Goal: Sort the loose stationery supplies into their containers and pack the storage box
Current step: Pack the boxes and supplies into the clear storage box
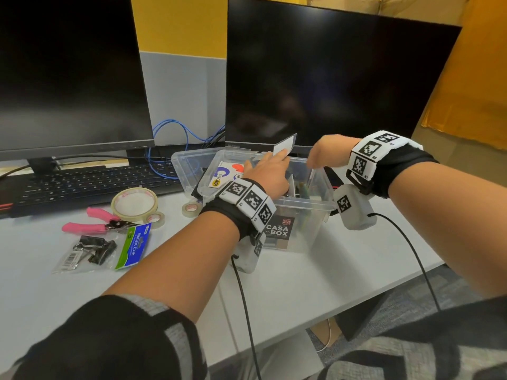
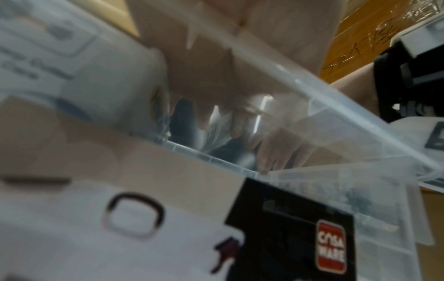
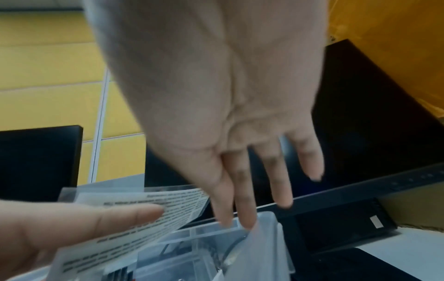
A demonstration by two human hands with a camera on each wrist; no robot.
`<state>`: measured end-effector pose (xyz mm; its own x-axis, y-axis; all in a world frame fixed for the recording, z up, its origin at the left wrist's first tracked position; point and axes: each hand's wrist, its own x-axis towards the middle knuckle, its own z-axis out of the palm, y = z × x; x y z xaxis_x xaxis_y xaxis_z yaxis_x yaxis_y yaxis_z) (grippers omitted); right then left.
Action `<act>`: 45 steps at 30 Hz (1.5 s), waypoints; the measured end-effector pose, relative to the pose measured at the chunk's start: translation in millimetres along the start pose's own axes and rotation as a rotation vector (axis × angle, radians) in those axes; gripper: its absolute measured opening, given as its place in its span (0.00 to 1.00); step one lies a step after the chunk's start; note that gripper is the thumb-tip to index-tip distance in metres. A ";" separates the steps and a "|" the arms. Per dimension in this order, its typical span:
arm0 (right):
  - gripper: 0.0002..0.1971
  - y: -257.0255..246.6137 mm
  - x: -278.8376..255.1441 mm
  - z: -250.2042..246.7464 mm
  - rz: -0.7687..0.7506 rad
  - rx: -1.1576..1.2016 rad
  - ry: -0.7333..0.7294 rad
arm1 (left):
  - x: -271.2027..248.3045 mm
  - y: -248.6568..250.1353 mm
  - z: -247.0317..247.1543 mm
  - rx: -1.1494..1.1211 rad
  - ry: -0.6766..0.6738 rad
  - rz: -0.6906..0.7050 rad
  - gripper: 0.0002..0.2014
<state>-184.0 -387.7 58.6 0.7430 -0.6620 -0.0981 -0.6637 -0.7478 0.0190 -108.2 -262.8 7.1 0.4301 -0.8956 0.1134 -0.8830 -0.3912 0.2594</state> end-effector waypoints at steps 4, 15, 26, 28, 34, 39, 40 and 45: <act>0.26 2.6 -6.4 -9.5 0.007 0.717 0.138 | -2.0 0.5 0.4 0.054 0.043 0.094 0.30; 0.12 16.9 -10.9 -10.7 0.085 0.818 0.251 | -13.2 -3.8 -4.1 -0.349 0.041 0.192 0.15; 0.06 13.8 -26.0 -13.0 0.056 0.400 -0.014 | -8.7 15.9 -10.8 0.413 -0.418 0.191 0.27; 0.08 8.3 -23.5 -11.2 0.074 0.314 0.025 | -8.5 17.7 -9.6 0.383 -0.406 0.166 0.25; 0.14 -6.5 -14.7 -5.7 0.054 0.015 0.078 | -4.0 15.4 -2.4 0.089 -0.307 -0.047 0.23; 0.14 -6.3 -7.7 -5.9 0.030 -0.028 0.112 | -2.1 14.6 -0.5 0.035 -0.297 -0.071 0.24; 0.14 -7.0 -6.4 -4.9 0.021 -0.037 0.116 | -2.0 14.9 -0.5 0.027 -0.300 -0.074 0.24; 0.14 -16.0 -4.5 8.3 -0.011 -0.155 0.067 | -3.7 15.9 -1.8 -0.007 -0.319 -0.073 0.24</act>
<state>-177.4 -372.4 50.5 0.7577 -0.6517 -0.0326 -0.6380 -0.7504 0.1725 -123.5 -265.3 12.6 0.4109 -0.8867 -0.2117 -0.8501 -0.4566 0.2623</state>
